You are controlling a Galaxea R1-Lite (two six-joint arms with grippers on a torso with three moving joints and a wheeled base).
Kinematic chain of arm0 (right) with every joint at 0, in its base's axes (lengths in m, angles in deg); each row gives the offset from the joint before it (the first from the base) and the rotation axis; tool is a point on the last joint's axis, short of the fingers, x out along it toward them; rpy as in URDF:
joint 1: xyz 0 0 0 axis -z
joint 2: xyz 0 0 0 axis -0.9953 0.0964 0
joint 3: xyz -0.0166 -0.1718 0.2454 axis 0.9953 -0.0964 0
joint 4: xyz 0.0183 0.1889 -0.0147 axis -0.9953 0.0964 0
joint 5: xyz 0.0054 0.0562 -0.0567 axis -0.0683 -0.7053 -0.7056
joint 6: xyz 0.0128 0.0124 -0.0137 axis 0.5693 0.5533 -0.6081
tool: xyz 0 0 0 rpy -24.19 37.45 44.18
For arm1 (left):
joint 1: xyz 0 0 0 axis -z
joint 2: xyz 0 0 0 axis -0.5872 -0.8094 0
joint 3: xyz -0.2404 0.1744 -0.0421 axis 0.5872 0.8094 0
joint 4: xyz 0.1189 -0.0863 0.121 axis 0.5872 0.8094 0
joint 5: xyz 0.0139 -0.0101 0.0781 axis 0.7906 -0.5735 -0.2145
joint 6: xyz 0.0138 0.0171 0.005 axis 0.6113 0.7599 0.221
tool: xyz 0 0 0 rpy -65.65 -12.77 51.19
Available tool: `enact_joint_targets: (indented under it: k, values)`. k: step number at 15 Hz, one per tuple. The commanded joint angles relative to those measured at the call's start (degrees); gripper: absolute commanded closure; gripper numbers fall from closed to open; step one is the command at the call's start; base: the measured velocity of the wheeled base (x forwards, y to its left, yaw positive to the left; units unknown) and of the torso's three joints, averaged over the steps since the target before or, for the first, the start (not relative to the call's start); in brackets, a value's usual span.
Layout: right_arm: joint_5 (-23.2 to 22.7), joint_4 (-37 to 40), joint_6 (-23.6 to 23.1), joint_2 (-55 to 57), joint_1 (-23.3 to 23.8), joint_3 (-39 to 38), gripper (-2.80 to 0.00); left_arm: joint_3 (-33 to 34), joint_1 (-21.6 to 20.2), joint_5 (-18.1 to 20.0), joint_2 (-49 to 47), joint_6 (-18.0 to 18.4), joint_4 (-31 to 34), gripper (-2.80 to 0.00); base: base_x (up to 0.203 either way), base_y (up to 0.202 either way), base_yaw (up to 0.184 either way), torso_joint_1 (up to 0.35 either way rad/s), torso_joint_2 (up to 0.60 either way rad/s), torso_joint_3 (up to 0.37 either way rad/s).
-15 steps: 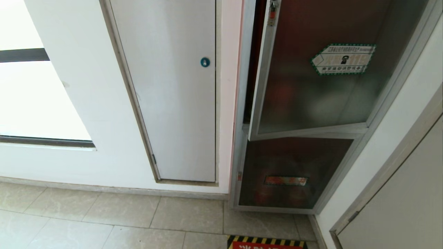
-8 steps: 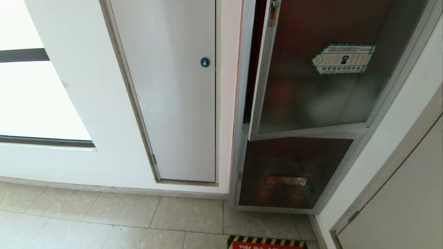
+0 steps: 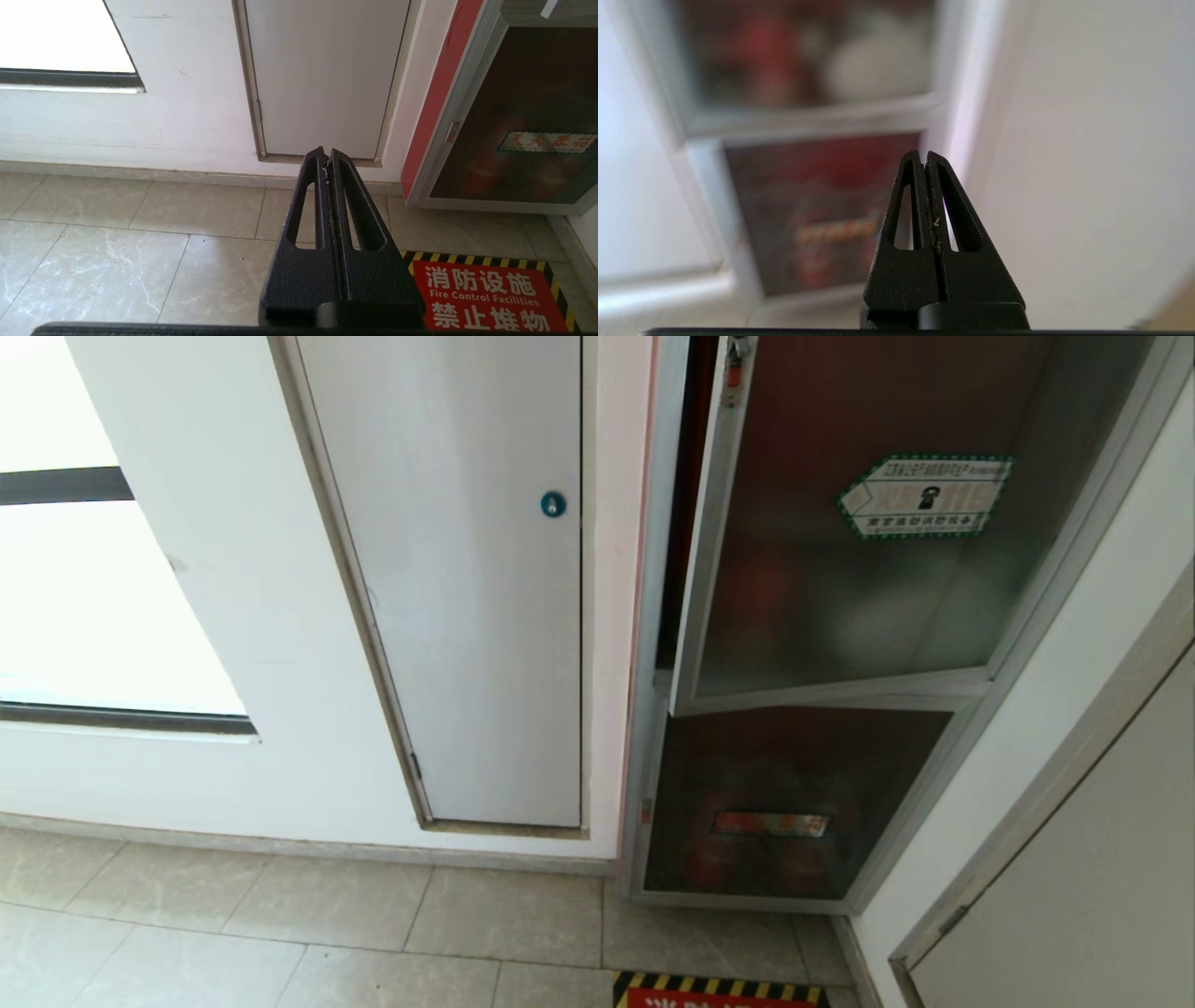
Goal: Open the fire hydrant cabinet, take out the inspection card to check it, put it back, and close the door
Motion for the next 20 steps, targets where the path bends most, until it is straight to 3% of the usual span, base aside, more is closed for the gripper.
enact_joint_targets:
  k: [1, 6, 9, 11, 20]
  values:
    - [-5.7, -1.4, 0.0, -4.0, 0.2, -4.6, 0.00, 0.0, 0.0, 0.0, -0.1, 0.0, 0.0, 0.00, 0.000, 0.000, 0.000, 0.000, 0.00, 0.000]
    - [-14.4, -3.1, 0.5, -4.0, 0.2, -10.4, 0.00, 0.0, 0.0, -0.1, -0.1, -0.1, 0.0, 0.00, 0.000, 0.000, 0.000, 0.000, 0.00, 0.000]
    - [-18.3, 1.4, 0.8, -4.0, 0.2, -10.4, 0.00, 0.0, 0.0, 0.0, -0.1, 0.0, 0.0, 0.00, 0.000, 0.000, 0.000, 0.000, 0.00, 0.000]
    - [-18.5, 6.6, 0.8, -4.0, 0.2, -10.4, 0.00, -0.1, 0.0, -0.1, 0.0, -0.1, 0.0, 0.00, 0.000, 0.000, 0.000, 0.000, 0.00, 0.000]
    - [-18.7, 6.8, 2.7, -4.0, 0.2, -10.3, 0.00, 0.0, 0.0, 0.0, -0.1, -0.1, 0.0, 0.00, 0.000, 0.000, 0.000, 0.000, 0.00, 0.000]
